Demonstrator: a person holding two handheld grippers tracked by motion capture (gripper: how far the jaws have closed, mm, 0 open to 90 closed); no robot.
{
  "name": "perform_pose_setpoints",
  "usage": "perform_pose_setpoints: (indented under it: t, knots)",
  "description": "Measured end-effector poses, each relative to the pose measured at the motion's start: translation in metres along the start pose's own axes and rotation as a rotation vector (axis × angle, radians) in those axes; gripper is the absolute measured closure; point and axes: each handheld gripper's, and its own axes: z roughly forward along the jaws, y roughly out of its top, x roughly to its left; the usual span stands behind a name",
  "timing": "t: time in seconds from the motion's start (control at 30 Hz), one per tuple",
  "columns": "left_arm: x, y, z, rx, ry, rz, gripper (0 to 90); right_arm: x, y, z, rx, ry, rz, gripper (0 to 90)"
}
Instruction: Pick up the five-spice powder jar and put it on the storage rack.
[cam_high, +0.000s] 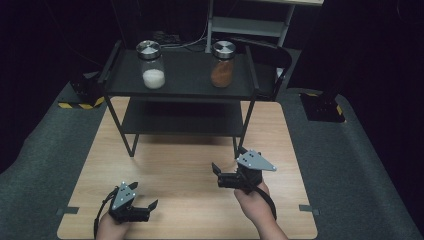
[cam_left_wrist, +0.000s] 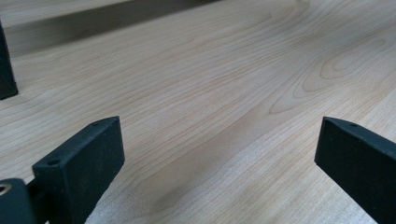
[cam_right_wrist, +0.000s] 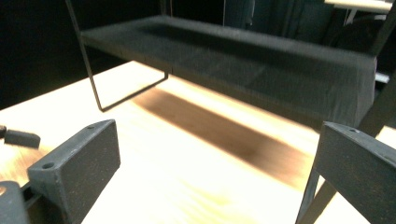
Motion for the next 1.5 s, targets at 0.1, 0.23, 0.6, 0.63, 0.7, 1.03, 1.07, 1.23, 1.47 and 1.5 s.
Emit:
perform_pose_setpoints:
  t: [0.1,0.23,0.6,0.63,0.7,1.03,1.07,1.23,1.47,1.5]
  knots:
    - [0.000,0.000,0.000,0.001,0.003,0.005,1.7,-0.001,-0.011,0.000,0.015,-0.001,0.010,0.1]
    - [-0.001,0.000,0.000,0.002,0.004,0.007,1.8,-0.003,-0.025,0.001,0.040,-0.004,0.029,0.1]
    - [-0.003,0.001,0.000,0.004,0.007,0.011,1.8,-0.007,-0.060,0.004,0.108,-0.019,0.064,0.1]
    - [-0.003,0.001,0.000,0.005,0.006,0.011,1.8,-0.007,-0.063,0.004,0.113,-0.022,0.066,0.1]
    - [-0.003,0.001,0.000,0.005,0.007,0.014,1.8,-0.008,-0.068,0.004,0.123,-0.025,0.069,0.1]
    - [-0.004,0.002,0.001,0.011,0.011,0.022,1.8,-0.009,-0.093,0.002,0.179,-0.054,0.075,0.1]
    - [-0.005,0.001,0.000,0.008,0.013,0.023,1.8,-0.009,-0.094,0.002,0.186,-0.055,0.074,0.1]
    - [-0.001,0.000,0.000,0.003,0.004,0.009,1.9,-0.007,-0.097,0.003,0.203,-0.062,0.044,0.3]
    - [-0.004,0.001,0.000,0.011,0.013,0.017,1.9,-0.004,-0.105,-0.002,0.189,-0.092,0.033,0.8]
    - [-0.004,0.001,0.000,0.012,0.016,0.017,1.9,-0.004,-0.106,-0.004,0.187,-0.096,0.034,0.8]
